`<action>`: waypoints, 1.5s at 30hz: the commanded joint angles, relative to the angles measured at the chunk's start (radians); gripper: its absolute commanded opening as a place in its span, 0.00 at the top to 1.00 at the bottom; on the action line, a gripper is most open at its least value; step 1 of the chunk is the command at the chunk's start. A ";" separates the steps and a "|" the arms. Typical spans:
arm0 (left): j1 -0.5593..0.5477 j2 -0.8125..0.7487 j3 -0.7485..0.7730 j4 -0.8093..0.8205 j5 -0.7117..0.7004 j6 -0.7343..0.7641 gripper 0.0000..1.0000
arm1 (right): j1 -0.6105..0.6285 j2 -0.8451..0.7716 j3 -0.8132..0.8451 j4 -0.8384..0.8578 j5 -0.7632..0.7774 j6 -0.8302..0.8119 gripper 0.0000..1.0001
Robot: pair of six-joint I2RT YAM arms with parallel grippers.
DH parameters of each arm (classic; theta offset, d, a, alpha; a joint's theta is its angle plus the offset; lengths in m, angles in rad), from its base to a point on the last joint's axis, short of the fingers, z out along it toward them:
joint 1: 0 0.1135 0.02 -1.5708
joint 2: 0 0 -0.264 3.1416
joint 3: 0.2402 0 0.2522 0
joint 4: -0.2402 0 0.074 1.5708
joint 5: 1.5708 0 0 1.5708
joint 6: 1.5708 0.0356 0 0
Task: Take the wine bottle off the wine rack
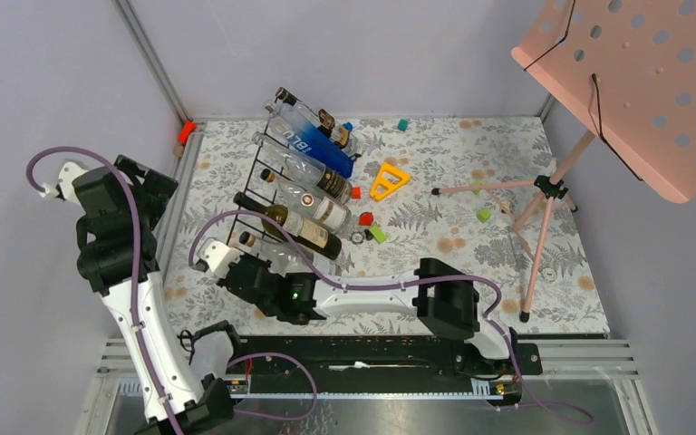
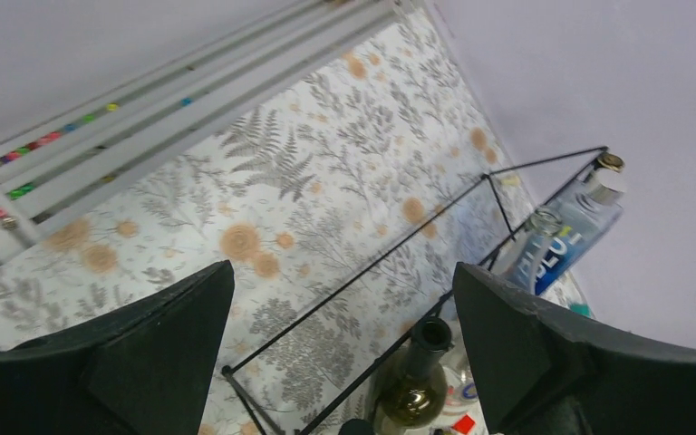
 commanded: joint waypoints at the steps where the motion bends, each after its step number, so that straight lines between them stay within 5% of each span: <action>1: 0.007 -0.017 0.050 -0.069 -0.157 -0.013 0.01 | -0.007 0.013 0.074 0.119 -0.091 0.067 0.93; 11: 0.007 -0.005 0.118 -0.085 -0.171 -0.004 0.01 | -0.008 -0.189 -0.109 0.191 -0.221 0.067 0.40; 17: 0.007 0.000 0.171 -0.083 -0.130 0.023 0.01 | -0.006 -0.344 -0.220 0.221 -0.287 0.089 0.25; 24: 0.007 0.061 0.237 -0.058 0.048 0.074 0.04 | -0.005 -0.534 -0.327 0.163 -0.354 0.117 0.21; 32: -0.084 0.213 0.295 0.003 0.209 0.131 0.08 | -0.081 -0.684 -0.247 -0.316 -0.284 0.322 0.22; 39: -0.197 0.493 0.423 0.032 0.350 0.254 0.13 | -0.238 -0.883 -0.396 -0.454 -0.364 0.472 0.25; 45: -0.213 0.730 0.542 0.029 0.479 0.345 0.29 | -0.271 -1.027 -0.502 -0.535 -0.332 0.476 0.25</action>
